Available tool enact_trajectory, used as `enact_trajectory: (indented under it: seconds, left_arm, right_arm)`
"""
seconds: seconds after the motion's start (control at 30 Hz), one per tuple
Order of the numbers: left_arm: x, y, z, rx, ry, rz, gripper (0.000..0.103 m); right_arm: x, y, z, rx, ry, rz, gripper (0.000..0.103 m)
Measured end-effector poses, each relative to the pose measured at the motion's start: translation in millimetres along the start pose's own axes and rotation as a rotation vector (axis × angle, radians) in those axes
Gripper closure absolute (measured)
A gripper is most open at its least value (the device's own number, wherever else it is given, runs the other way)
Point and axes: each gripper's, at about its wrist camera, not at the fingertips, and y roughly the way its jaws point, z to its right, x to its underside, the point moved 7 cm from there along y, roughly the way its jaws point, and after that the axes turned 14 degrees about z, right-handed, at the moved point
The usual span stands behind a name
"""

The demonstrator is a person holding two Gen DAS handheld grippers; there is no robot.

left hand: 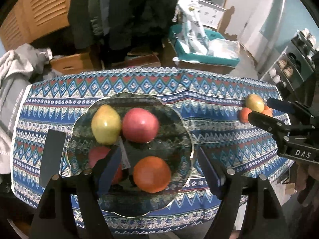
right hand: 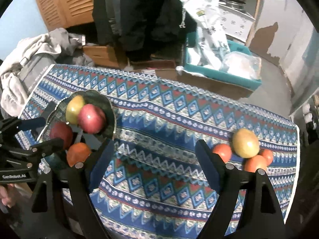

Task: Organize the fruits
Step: 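Move both tools back from the bowl to the remaining fruit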

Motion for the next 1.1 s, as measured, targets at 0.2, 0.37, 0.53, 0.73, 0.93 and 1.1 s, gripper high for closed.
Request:
enact_trajectory:
  seconds: [0.2, 0.37, 0.53, 0.73, 0.93, 1.1]
  left_arm:
    - [0, -4, 20, 0.004, 0.049, 0.003, 0.022]
    - [-1, -8, 42, 0.026, 0.083, 0.003, 0.019]
    - [-4, -11, 63, 0.027, 0.137, 0.012, 0.017]
    - [-4, -12, 85, 0.031, 0.178, 0.009, 0.017]
    - [-7, -10, 110, 0.041, 0.222, 0.008, 0.017]
    - [-9, -8, 134, 0.057, 0.255, 0.002, 0.017]
  right_arm:
    - [10, -15, 25, 0.030, 0.002, 0.010, 0.019]
    - [20, -27, 43, 0.043, 0.024, 0.000, 0.019]
    - [24, -40, 58, 0.061, 0.019, 0.007, 0.019]
    - [30, -57, 80, 0.092, 0.017, 0.024, 0.019]
    - [37, -71, 108, 0.118, 0.041, 0.038, 0.019]
    - [46, -79, 133, 0.138, 0.062, 0.037, 0.019]
